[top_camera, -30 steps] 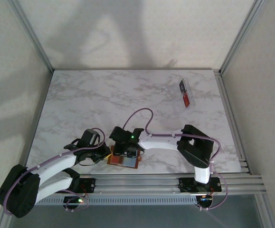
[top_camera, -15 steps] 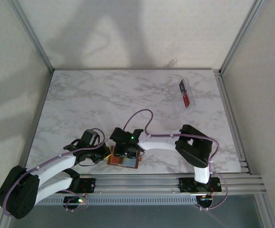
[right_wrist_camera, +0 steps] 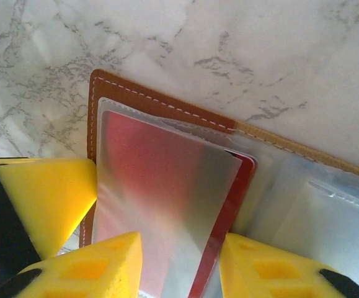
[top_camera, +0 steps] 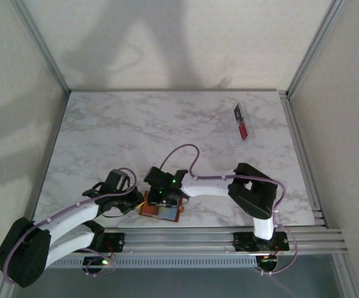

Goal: Put the credit cards into the card holder

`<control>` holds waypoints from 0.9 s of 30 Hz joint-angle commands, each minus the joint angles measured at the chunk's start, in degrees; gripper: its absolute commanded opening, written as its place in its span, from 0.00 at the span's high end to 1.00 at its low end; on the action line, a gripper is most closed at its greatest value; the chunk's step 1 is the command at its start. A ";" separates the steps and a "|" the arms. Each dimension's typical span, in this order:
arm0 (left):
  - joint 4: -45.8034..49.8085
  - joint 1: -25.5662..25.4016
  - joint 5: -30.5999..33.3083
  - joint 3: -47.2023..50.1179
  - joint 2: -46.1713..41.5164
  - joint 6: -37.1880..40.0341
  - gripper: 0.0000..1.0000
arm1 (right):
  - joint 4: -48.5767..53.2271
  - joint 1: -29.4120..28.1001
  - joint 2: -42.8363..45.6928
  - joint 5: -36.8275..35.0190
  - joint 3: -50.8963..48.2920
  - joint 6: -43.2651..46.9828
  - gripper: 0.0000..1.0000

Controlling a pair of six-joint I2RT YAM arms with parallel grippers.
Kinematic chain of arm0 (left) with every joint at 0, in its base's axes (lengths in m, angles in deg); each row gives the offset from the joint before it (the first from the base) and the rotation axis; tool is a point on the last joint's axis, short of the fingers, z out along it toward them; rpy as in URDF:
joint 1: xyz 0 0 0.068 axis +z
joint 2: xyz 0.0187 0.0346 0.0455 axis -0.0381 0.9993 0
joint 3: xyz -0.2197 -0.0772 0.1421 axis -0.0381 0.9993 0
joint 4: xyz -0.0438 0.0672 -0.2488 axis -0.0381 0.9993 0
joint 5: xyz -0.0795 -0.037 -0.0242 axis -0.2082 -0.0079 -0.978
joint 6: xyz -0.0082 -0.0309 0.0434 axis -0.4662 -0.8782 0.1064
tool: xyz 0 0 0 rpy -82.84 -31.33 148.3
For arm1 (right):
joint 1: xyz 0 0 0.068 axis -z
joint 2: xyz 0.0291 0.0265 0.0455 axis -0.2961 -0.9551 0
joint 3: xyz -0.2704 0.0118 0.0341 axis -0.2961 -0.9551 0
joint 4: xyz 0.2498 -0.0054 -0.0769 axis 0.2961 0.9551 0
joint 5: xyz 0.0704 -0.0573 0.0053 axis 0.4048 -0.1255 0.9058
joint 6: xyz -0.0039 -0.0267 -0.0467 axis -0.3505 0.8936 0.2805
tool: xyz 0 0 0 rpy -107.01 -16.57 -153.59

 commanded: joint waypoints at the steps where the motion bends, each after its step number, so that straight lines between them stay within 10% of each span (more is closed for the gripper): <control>1: 4.73 -0.59 1.04 1.31 -0.26 -1.37 1.00 | -6.05 -0.39 0.66 3.00 -0.81 1.38 0.61; 16: 9.36 0.20 8.75 -6.85 -2.67 -1.03 0.97 | 13.82 0.56 14.44 -10.87 -4.71 5.19 0.47; 27: 9.85 0.76 13.81 -15.49 0.84 3.64 0.69 | 19.74 1.01 17.32 -10.21 -10.88 0.69 0.43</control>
